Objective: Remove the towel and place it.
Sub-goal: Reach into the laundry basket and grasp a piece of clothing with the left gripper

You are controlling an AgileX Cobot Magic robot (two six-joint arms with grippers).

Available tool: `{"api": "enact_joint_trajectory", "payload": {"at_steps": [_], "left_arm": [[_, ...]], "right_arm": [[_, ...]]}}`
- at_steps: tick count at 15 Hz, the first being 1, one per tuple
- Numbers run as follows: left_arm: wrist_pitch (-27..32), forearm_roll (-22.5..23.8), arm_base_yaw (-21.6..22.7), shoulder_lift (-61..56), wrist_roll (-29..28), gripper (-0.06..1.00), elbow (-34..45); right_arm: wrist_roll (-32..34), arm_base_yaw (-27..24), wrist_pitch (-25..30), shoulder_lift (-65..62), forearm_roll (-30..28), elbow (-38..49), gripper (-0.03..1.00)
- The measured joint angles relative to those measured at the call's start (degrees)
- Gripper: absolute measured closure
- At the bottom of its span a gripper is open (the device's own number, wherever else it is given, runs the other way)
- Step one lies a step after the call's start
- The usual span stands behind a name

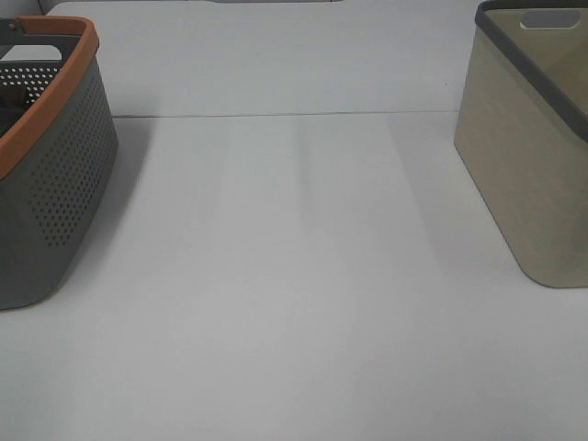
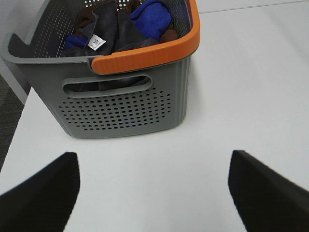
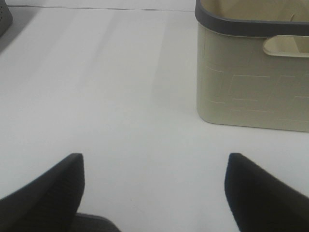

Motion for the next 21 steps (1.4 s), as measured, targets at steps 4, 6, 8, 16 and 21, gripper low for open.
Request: {"api": "enact_joint_trajectory", "payload": {"at_steps": [4, 6, 8, 16, 21], "left_arm": [[0.0, 0.0, 0.0, 0.0, 0.0, 0.14, 0.0], [0.0, 0.0, 0.0, 0.0, 0.0, 0.14, 0.0], [0.0, 0.0, 0.0, 0.0, 0.0, 0.14, 0.0], [0.0, 0.0, 0.0, 0.0, 0.0, 0.14, 0.0], [0.0, 0.0, 0.0, 0.0, 0.0, 0.14, 0.0]], "right_arm": [[0.0, 0.0, 0.0, 0.0, 0.0, 0.0, 0.21], [0.0, 0.0, 0.0, 0.0, 0.0, 0.0, 0.21], [0.0, 0.0, 0.0, 0.0, 0.0, 0.0, 0.21], [0.0, 0.0, 0.0, 0.0, 0.0, 0.0, 0.21], [0.0, 0.0, 0.0, 0.0, 0.0, 0.0, 0.21]]}}
